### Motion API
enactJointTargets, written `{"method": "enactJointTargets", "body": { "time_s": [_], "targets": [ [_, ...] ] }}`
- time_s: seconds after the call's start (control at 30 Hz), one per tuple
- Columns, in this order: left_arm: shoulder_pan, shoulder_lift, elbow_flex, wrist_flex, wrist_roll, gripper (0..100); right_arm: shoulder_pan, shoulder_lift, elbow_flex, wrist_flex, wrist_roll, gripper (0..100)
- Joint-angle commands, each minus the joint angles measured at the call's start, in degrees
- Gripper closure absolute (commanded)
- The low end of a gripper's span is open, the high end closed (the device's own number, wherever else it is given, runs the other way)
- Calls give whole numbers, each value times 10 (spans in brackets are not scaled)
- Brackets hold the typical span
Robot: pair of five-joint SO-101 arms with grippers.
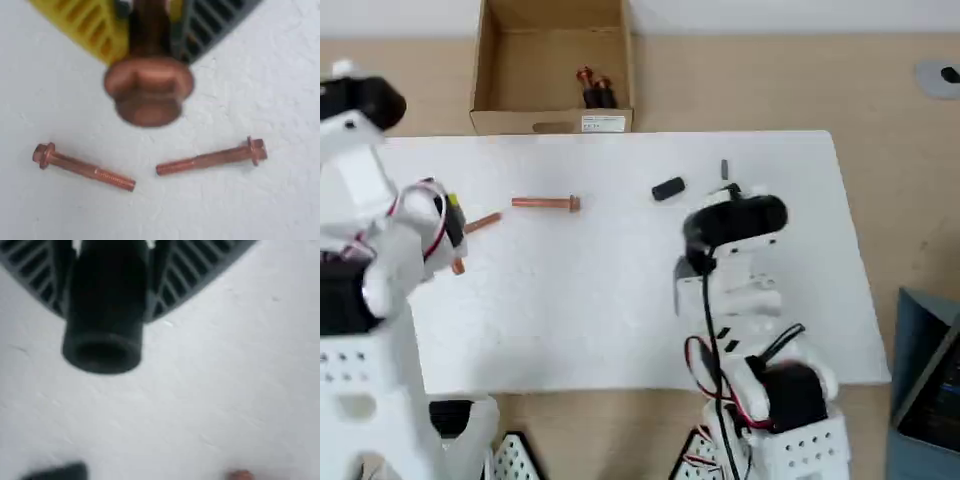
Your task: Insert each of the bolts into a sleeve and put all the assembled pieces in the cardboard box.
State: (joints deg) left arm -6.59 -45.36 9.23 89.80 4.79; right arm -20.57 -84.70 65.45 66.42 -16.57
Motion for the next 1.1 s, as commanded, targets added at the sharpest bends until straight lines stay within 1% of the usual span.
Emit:
{"method": "enactJointTargets", "body": {
  "time_s": [0.0, 0.13, 0.27, 0.43, 0.5, 0.57, 0.73, 0.9, 1.07],
  "targets": [
    [9, -107, 124, -76, -4, 999, -38, -6, 6, -40, 4, 989],
    [9, -221, 265, -158, -3, 999, -76, -5, 13, -65, 5, 989],
    [10, -324, 366, -207, 1, 999, -102, -5, 13, -87, 5, 989],
    [10, -422, 444, -238, 3, 999, -146, -5, 20, -105, 6, 989],
    [10, -451, 462, -247, 24, 999, -168, -5, 31, -118, 15, 989],
    [11, -477, 476, -255, 46, 999, -194, -5, 46, -138, 41, 989],
    [79, -537, 502, -274, 104, 999, -239, -5, 73, -209, 90, 989],
    [173, -590, 518, -284, 163, 999, -271, -5, 81, -226, 105, 989],
    [203, -592, 520, -326, 191, 999, -293, -5, 80, -225, 106, 989]
  ]
}}
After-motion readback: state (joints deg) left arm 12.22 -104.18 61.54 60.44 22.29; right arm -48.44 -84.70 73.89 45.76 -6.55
